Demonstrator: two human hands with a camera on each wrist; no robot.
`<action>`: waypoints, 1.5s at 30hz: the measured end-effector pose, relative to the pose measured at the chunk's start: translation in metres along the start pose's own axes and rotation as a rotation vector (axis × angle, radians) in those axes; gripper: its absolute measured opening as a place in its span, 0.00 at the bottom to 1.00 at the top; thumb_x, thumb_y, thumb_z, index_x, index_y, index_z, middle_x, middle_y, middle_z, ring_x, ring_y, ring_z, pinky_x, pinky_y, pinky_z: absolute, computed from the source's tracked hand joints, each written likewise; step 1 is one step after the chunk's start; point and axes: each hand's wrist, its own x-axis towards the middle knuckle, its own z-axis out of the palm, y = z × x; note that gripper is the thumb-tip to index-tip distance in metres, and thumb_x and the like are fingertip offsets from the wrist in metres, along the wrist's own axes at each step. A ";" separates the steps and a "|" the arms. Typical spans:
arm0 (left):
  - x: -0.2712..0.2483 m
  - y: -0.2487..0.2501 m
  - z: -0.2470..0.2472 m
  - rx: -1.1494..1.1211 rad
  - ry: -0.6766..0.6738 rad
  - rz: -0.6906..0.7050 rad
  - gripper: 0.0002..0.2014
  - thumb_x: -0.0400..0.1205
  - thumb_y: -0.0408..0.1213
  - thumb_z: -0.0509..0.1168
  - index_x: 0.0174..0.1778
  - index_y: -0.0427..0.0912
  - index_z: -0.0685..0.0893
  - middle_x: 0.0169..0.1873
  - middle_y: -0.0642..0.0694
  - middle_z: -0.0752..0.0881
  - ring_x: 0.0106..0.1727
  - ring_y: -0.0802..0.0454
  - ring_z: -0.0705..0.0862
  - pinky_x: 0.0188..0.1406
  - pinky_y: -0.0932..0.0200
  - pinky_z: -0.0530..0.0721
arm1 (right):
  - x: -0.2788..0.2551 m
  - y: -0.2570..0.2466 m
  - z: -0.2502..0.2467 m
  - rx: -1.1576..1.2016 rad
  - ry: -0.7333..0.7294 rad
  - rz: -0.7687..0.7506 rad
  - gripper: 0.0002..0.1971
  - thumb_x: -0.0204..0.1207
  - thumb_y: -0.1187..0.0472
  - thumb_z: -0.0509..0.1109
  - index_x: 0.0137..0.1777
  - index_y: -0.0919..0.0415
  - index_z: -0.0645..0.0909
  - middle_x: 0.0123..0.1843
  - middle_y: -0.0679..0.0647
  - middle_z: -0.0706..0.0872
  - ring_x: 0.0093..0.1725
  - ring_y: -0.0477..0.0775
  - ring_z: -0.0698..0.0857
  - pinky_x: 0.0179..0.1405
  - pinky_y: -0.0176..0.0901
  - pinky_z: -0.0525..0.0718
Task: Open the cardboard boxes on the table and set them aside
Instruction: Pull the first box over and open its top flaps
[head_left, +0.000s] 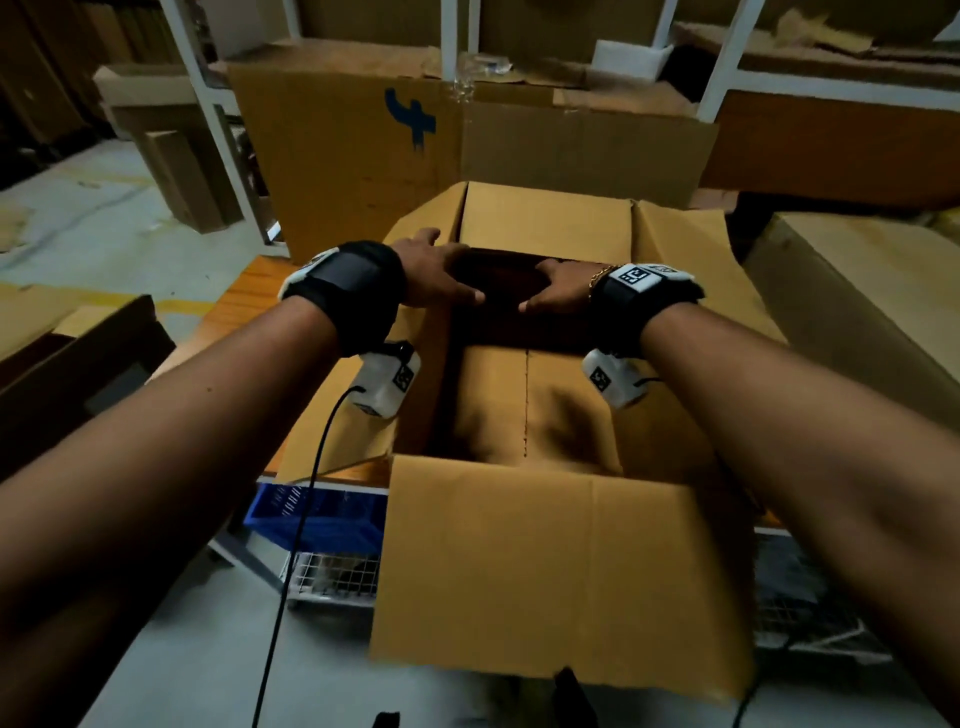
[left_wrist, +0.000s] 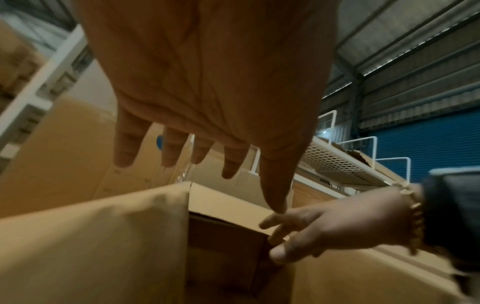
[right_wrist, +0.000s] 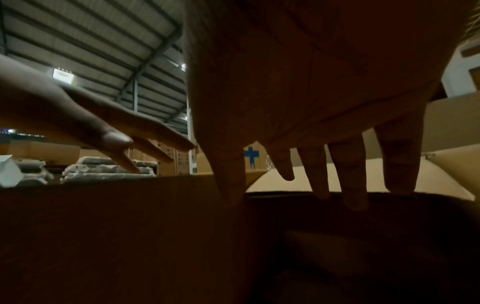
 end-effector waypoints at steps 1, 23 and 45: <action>0.004 0.000 -0.001 -0.015 -0.013 -0.005 0.40 0.78 0.67 0.60 0.84 0.60 0.53 0.85 0.45 0.45 0.84 0.37 0.55 0.79 0.41 0.62 | 0.008 0.001 0.003 -0.011 -0.008 0.002 0.44 0.74 0.37 0.71 0.84 0.55 0.59 0.78 0.61 0.73 0.74 0.64 0.75 0.70 0.51 0.76; 0.048 0.017 -0.031 0.308 -0.229 -0.046 0.14 0.80 0.36 0.70 0.58 0.30 0.84 0.26 0.49 0.74 0.24 0.58 0.71 0.08 0.73 0.66 | 0.114 0.021 -0.028 -0.087 0.309 -0.048 0.42 0.75 0.39 0.69 0.84 0.52 0.54 0.85 0.59 0.51 0.80 0.70 0.60 0.73 0.67 0.67; 0.028 -0.050 -0.007 0.198 -0.252 -0.142 0.33 0.81 0.41 0.70 0.81 0.42 0.66 0.76 0.39 0.72 0.74 0.41 0.74 0.73 0.49 0.74 | 0.163 0.002 -0.059 -0.131 0.225 -0.059 0.47 0.75 0.43 0.72 0.87 0.48 0.48 0.89 0.50 0.42 0.86 0.65 0.46 0.78 0.75 0.55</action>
